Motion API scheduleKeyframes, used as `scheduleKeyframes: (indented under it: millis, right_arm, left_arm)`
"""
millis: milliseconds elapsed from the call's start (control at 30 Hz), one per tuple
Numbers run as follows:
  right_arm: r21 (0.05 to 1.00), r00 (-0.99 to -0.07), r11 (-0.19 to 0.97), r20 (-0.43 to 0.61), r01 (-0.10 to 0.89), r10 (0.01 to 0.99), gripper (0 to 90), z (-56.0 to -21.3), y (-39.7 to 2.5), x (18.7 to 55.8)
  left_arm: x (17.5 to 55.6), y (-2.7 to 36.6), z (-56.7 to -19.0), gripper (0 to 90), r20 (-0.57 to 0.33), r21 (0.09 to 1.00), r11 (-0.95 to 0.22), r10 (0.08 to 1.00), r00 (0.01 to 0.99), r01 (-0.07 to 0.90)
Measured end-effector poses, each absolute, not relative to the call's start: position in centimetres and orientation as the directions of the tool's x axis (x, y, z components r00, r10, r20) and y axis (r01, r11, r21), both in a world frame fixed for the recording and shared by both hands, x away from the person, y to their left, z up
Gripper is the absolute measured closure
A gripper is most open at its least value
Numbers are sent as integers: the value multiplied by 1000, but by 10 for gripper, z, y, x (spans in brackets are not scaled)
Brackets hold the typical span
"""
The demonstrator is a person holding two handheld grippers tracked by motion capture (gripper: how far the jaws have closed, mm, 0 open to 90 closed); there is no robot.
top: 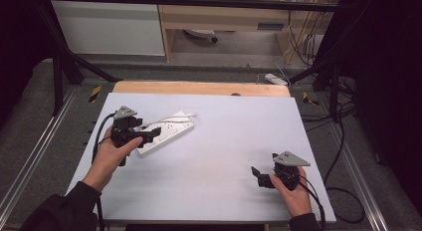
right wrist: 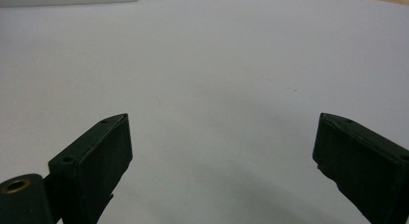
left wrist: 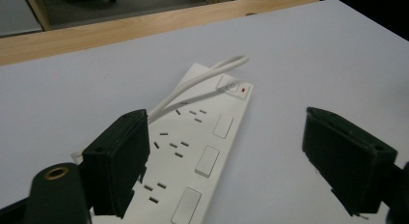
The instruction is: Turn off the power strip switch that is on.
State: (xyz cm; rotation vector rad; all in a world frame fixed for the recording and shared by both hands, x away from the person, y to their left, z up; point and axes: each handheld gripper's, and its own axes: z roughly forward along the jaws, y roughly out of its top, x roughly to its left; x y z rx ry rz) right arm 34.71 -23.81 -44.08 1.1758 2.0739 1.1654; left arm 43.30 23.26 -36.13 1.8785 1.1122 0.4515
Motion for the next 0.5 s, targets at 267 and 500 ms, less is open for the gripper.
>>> scheduleKeyframes:
  millis: [267, 500]
  right_arm:
    - [853, -514, 266, 2, 449, 858, 68, -441, -238, 347]
    - [853, -514, 266, 3, 448, 858, 68, -441, -238, 347]
  left_arm:
    - [441, 227, -368, 296, -110, 821, -224, 841, 530, 526]
    - [444, 223, -372, 401, -97, 813, -248, 835, 542, 527]
